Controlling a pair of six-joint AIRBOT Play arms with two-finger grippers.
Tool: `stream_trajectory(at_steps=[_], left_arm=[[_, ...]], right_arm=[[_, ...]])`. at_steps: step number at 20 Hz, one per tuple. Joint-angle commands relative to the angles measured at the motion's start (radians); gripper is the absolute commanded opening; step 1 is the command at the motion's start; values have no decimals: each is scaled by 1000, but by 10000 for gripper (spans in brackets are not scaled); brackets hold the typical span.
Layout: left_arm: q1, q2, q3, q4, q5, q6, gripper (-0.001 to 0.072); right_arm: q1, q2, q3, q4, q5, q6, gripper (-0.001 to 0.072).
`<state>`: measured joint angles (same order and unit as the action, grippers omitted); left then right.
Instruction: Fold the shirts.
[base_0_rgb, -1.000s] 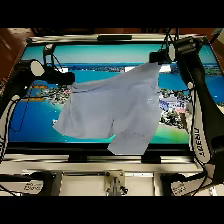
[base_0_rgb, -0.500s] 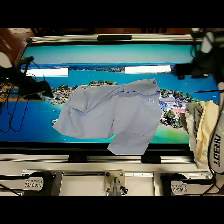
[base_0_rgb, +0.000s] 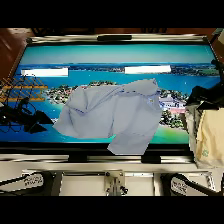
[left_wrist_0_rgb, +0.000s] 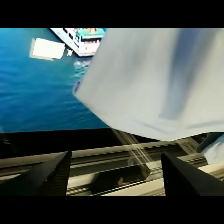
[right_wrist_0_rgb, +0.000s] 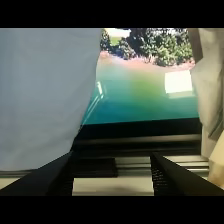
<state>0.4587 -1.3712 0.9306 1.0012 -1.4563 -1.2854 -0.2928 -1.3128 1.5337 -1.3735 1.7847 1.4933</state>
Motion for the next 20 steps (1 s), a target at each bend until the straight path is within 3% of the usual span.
stream_trajectory(at_steps=[1,6,10,13,15,18,20], left_arm=[[39,-27,-77,-67,74,92,573],[33,-92,-76,-75,129,105,563],[2,-114,-76,-158,179,141,448],[-29,-115,-76,-162,201,148,448],[-29,-115,-76,-164,203,148,341],[-27,-115,-76,-164,193,152,289],[-28,-115,-76,-164,174,153,106]], right_arm=[[-20,33,-98,40,-27,-9,575],[-20,33,-111,66,-35,-6,575],[-20,33,-113,63,-66,2,575],[-20,33,-188,48,-87,-2,576],[-20,33,-308,85,-92,-19,576],[-20,33,-507,193,-170,-33,576],[-20,33,-617,267,-257,-40,577]])
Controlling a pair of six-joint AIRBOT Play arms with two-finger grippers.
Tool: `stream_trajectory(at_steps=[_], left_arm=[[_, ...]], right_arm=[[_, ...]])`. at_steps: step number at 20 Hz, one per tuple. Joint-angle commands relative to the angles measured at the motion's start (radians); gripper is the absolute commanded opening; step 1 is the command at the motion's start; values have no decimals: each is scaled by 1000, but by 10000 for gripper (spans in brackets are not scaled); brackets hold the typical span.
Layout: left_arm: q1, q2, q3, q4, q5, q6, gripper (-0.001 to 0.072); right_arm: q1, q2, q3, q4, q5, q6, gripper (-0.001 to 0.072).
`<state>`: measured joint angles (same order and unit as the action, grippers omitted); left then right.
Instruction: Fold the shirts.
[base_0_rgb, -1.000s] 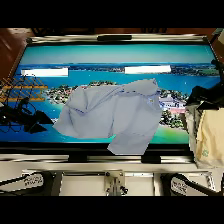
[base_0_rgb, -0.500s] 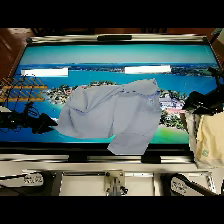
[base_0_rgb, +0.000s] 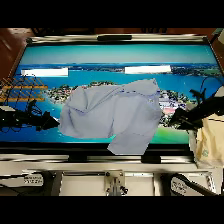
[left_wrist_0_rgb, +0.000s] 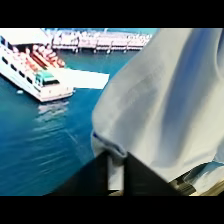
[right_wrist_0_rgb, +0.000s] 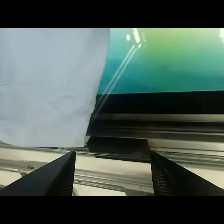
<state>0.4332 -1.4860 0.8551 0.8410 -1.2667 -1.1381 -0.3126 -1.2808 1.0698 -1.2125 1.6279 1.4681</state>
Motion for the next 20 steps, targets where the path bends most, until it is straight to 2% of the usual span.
stream_trajectory(at_steps=[1,6,10,11,14,15,18,19,20], left_arm=[[-3,0,0,-4,-28,14,32],[-2,3,0,-4,-43,11,30],[-2,4,0,-4,-52,12,30],[-2,4,0,-4,-52,12,30],[-2,4,7,-4,-51,17,30],[-2,4,11,-4,-51,19,30],[-3,12,16,-3,-57,23,30],[-3,21,16,-4,-58,28,30],[-3,39,17,-4,-55,34,29]], right_arm=[[4,1,-204,121,-139,-17,576],[100,1,-383,163,-305,-93,576],[171,0,-397,167,-414,-51,565],[183,0,-397,167,-421,-40,540],[218,0,-397,143,-428,-3,528],[232,0,-397,128,-442,23,393],[272,0,-397,119,-486,93,129],[288,5,-396,118,-487,95,72],[302,21,-389,110,-488,95,71]])
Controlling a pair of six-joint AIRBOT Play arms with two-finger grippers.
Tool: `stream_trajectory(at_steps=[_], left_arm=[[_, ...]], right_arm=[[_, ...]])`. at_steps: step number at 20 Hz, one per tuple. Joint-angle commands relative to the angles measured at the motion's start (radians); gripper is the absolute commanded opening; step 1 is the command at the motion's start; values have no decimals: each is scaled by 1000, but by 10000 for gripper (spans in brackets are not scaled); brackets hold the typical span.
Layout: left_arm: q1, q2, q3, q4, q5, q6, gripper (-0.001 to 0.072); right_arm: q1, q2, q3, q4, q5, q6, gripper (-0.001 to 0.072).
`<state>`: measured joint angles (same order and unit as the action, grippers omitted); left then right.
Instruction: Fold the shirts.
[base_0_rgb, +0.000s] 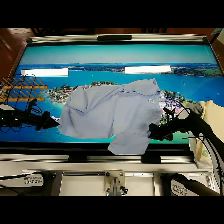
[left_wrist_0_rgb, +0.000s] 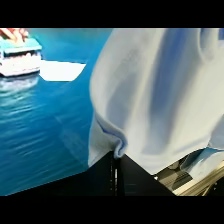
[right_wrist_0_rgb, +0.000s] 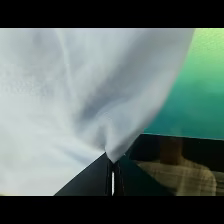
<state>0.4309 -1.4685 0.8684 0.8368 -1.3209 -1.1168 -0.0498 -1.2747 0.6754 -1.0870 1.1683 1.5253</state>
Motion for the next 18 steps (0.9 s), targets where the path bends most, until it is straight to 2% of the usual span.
stream_trajectory(at_steps=[1,4,7,10,12,14,16,18], left_arm=[[-1,47,5,0,2,27,28],[-1,180,80,0,3,51,29],[-2,407,284,-9,33,137,28],[-1,694,495,-93,261,135,29],[-1,860,579,-101,444,75,30],[1,993,607,-88,565,-23,30],[1,1082,607,-27,591,-122,29],[1,1122,607,76,557,-186,30]], right_arm=[[49,44,21,-31,-27,35,71],[44,198,166,-95,-30,16,70],[45,376,451,-191,-42,-76,71],[45,539,786,-272,-155,-171,71],[45,616,956,-284,-250,-180,71],[45,671,1078,-284,-263,-166,71],[45,712,1121,-284,-219,-127,71],[45,734,1122,-286,-171,-112,71]])
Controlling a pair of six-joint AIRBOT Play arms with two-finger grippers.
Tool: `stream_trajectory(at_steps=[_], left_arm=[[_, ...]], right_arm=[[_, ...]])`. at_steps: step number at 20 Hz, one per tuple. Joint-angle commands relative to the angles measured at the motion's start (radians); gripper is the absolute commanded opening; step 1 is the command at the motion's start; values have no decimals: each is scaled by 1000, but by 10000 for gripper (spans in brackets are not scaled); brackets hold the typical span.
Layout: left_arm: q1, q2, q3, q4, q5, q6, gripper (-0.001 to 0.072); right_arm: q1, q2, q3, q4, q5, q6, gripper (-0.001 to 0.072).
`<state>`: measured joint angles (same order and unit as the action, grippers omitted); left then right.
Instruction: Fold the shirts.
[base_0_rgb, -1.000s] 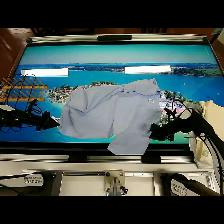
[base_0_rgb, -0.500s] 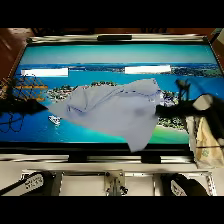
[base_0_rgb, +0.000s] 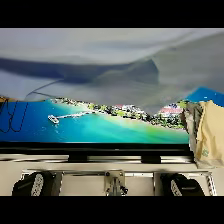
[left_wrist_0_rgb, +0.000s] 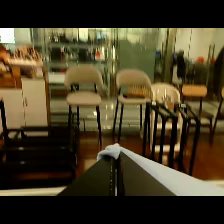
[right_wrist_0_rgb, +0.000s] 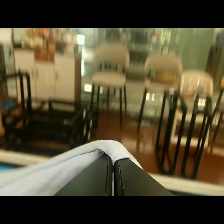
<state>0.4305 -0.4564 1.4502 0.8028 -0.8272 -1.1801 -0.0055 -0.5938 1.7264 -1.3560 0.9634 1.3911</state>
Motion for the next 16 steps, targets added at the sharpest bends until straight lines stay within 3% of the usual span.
stream_trajectory(at_steps=[1,7,12,16], left_arm=[[1,116,25,150,38,-137,30],[1,64,-3,261,-125,-138,30],[-4,-101,-153,278,-186,-117,30],[-76,-406,-273,279,-202,-104,30]], right_arm=[[0,53,71,-27,61,23,71],[0,-48,71,-187,252,22,71],[0,-349,60,-241,494,42,71],[3,-670,-78,-152,358,123,71]])
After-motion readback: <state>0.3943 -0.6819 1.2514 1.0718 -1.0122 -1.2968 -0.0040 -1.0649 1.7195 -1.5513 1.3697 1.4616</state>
